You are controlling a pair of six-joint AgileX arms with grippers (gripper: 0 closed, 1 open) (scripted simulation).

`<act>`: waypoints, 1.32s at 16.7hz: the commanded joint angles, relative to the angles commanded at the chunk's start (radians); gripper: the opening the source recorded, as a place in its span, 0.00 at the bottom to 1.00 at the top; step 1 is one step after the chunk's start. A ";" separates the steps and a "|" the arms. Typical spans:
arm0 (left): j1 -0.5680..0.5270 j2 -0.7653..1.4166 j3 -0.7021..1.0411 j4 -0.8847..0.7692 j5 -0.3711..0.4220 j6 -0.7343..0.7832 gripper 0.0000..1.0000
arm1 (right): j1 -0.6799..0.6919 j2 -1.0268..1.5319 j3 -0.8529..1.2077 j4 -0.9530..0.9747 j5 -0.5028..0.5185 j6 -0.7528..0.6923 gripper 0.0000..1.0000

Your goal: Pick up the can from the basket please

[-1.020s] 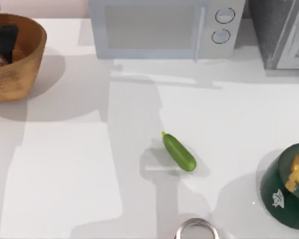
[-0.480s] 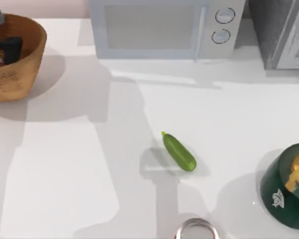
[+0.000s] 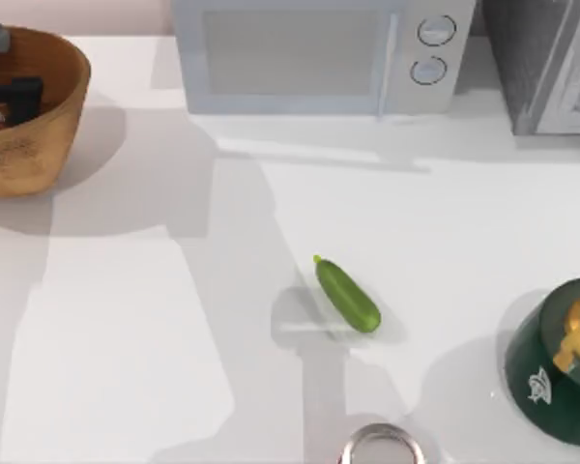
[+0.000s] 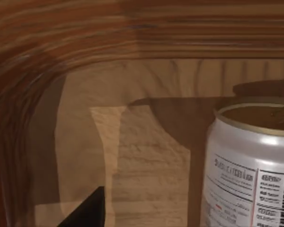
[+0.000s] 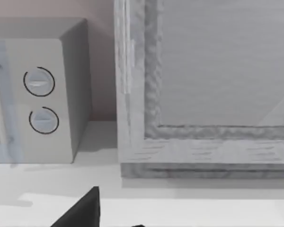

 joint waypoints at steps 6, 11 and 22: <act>0.000 0.000 0.000 0.000 0.000 0.000 0.40 | 0.000 0.000 0.000 0.000 0.000 0.000 1.00; 0.000 0.000 0.000 0.000 0.000 0.000 0.02 | 0.000 0.000 0.000 0.000 0.000 0.000 1.00; 0.001 -0.068 -0.040 -0.001 -0.007 -0.012 0.00 | 0.000 0.000 0.000 0.000 0.000 0.000 1.00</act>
